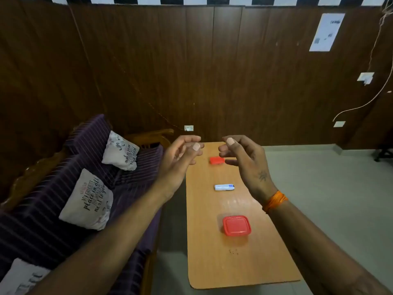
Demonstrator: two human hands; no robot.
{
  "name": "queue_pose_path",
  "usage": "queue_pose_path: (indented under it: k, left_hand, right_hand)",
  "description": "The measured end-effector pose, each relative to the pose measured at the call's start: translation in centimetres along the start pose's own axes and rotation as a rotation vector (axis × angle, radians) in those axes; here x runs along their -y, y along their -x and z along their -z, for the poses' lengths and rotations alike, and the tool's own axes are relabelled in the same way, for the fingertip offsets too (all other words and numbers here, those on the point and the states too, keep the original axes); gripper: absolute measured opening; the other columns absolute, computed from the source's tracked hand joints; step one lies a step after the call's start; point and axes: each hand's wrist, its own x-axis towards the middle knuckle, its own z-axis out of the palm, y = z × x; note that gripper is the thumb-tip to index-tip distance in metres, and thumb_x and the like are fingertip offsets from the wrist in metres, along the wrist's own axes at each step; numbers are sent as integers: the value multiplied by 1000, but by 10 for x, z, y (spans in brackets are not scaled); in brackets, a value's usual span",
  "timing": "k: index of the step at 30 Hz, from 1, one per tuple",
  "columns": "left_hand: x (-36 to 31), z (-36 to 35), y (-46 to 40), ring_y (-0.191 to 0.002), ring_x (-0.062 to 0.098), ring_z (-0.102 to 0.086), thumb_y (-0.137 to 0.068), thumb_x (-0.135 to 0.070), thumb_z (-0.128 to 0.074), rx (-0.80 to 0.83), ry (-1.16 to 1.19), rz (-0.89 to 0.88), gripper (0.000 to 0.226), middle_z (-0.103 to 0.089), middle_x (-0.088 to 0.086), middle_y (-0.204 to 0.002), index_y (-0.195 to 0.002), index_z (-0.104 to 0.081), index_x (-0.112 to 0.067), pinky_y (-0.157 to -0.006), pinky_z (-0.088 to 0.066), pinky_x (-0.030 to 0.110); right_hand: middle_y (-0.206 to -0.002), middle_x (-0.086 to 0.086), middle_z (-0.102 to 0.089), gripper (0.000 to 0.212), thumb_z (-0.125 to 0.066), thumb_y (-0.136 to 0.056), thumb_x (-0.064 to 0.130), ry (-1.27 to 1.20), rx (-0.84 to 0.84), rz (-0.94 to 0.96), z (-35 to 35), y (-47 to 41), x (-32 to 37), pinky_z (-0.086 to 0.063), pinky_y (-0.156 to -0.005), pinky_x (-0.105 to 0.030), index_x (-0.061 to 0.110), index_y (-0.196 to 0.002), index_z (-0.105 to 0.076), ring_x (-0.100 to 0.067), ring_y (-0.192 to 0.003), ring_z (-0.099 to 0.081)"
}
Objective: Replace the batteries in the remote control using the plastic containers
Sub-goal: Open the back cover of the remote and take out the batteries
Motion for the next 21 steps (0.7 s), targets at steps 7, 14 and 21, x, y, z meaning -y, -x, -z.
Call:
queue_pose_path:
  k: [7, 14, 21]
  left_hand:
    - [23, -26, -83, -116, 19, -72, -86, -63, -58, -10, 17, 3, 65, -74, 3, -127, -132, -63, -17, -101, -57, 50]
    - [61, -42, -166, -115, 17, -72, -84, -67, -57, 24, 0, 9, 65, -75, 1, -124, -129, -65, -20, -101, -58, 49]
    - [122, -36, -266, -116, 12, -71, -91, -58, -57, 187, 27, 27, 48, -75, -7, -123, -127, -66, -27, -100, -59, 45]
  right_hand:
    - [-98, -2, -77, 30, -55, -106, 39, 30, -23, -89, 14, -75, -42, -66, -79, -35, 15, -113, -72, -16, -93, -76]
    - [-99, -1, -77, 31, -55, -106, 37, 37, -31, -116, 16, -141, -86, -65, -76, -28, 14, -115, -73, -14, -93, -77]
    - [-99, -2, -77, 31, -56, -105, 39, 72, -143, -182, -13, -212, -143, -67, -80, -35, 14, -113, -73, -16, -92, -77]
